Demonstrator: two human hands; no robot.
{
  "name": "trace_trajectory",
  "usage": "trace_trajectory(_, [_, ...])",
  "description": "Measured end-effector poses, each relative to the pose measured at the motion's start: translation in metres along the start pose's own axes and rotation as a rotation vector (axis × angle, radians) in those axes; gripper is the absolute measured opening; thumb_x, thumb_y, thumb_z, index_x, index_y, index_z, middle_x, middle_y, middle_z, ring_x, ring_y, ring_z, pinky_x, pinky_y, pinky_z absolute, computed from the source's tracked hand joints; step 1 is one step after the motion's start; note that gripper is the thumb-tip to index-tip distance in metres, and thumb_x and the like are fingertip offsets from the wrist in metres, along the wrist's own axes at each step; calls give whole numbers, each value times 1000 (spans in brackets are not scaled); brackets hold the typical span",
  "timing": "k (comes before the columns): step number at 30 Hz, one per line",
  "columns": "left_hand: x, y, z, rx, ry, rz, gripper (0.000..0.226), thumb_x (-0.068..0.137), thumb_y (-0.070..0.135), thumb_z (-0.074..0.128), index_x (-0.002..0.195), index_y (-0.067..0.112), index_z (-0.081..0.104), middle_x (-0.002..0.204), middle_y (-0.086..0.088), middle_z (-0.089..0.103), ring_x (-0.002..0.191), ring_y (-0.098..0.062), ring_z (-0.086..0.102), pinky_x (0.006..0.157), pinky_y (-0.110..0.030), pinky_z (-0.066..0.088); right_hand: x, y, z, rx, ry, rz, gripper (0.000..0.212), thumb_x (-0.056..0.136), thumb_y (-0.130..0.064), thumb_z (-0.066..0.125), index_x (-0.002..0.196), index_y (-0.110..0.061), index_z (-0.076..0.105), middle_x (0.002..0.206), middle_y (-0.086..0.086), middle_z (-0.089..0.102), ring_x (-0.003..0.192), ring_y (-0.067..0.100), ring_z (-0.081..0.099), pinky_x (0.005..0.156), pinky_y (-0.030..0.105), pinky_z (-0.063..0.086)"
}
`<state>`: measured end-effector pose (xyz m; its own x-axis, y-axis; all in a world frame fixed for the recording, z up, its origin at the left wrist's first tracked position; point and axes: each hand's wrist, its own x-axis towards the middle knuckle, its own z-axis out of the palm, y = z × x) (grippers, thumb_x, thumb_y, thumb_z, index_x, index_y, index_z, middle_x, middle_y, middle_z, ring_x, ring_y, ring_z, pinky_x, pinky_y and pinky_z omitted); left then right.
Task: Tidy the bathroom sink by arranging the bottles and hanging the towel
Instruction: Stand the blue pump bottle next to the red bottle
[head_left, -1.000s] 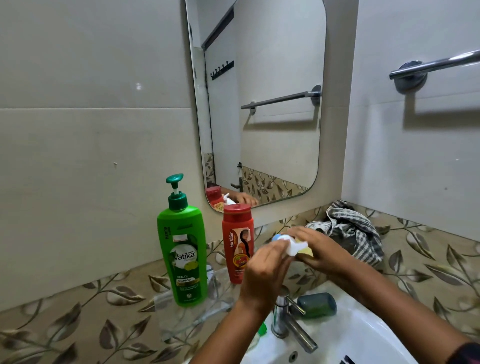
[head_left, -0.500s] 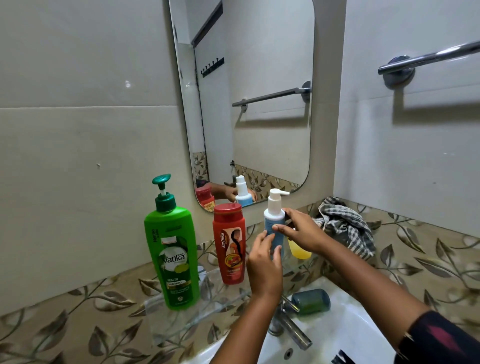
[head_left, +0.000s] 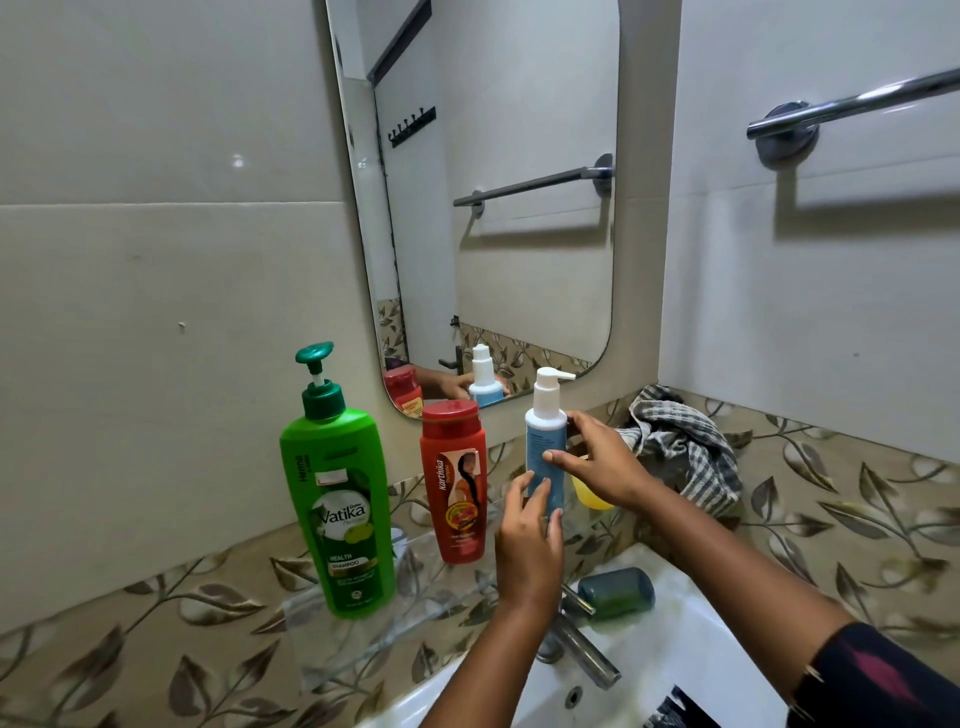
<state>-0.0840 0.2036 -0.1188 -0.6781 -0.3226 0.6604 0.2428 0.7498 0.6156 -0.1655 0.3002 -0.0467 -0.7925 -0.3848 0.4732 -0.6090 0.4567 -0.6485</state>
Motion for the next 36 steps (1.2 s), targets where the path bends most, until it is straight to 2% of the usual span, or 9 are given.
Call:
trace_trajectory(4, [-8, -1, 1, 56, -18, 55, 37, 86, 7, 67, 122, 7, 62, 128, -7, 58, 118, -18, 56, 97, -15, 35, -2, 2, 1, 37, 4, 29, 49, 83, -17, 68, 127, -11, 47, 122, 10, 59, 101, 17, 57, 84, 26, 46])
trace_trajectory(10, [-19, -7, 1, 101, -95, 145, 32, 79, 7, 74, 110, 7, 69, 114, -9, 67, 100, -22, 67, 82, -29, 56, -7, 6, 6, 60, 1, 86, 46, 84, -16, 66, 126, -12, 47, 120, 7, 60, 92, 14, 58, 69, 15, 46])
trace_trajectory(14, [-20, -9, -1, 150, -151, 196, 30, 71, 6, 80, 100, 7, 72, 100, -8, 70, 84, -22, 70, 67, -27, 59, -9, 5, 12, 85, 8, 109, 44, 84, -15, 66, 124, -10, 48, 122, 10, 60, 99, 20, 60, 87, 39, 55])
trace_trajectory(17, [-21, -9, -2, 175, -194, 211, 29, 69, 6, 82, 96, 8, 73, 93, -6, 71, 78, -20, 70, 62, -24, 58, -9, 2, 17, 82, 15, 126, 45, 84, -16, 66, 124, -10, 47, 119, 12, 59, 100, 26, 61, 88, 46, 54])
trace_trajectory(24, [-20, -11, -3, 229, -232, 246, 34, 59, 7, 87, 90, 11, 74, 86, -3, 72, 72, -16, 70, 57, -20, 57, -9, 3, 15, 106, 5, 164, 49, 86, -10, 63, 131, -11, 43, 108, 7, 57, 90, 18, 58, 76, 24, 51])
trace_trajectory(26, [-20, -13, -2, 228, -240, 271, 34, 57, 7, 88, 88, 11, 75, 86, -2, 73, 72, -15, 70, 58, -19, 58, -10, 7, 3, 91, 66, 148, 42, 88, -4, 57, 129, -8, 47, 112, 10, 58, 94, 22, 59, 78, 28, 52])
trace_trajectory(30, [-20, -12, 1, 254, -234, 335, 36, 51, 7, 91, 84, 10, 76, 84, -2, 75, 70, -14, 71, 58, -20, 58, -12, 22, -28, -153, 138, 43, 42, 82, 11, 48, 120, -4, 58, 117, 16, 61, 103, 27, 59, 90, 36, 48])
trace_trajectory(33, [-20, -7, 10, 336, -262, 377, 44, 43, 10, 93, 83, 9, 76, 82, -1, 75, 71, -13, 71, 59, -20, 57, -17, 36, -43, -479, -76, -23, 56, 78, 12, 47, 128, -11, 52, 131, 11, 53, 119, 26, 52, 95, 34, 45])
trace_trajectory(36, [-21, -2, 19, 421, -291, 370, 49, 37, 12, 93, 83, 8, 77, 80, 0, 74, 72, -13, 71, 62, -20, 58, -19, 48, -43, -771, -287, -103, 74, 79, 10, 45, 143, -24, 33, 151, 1, 35, 134, 21, 36, 102, 33, 41])
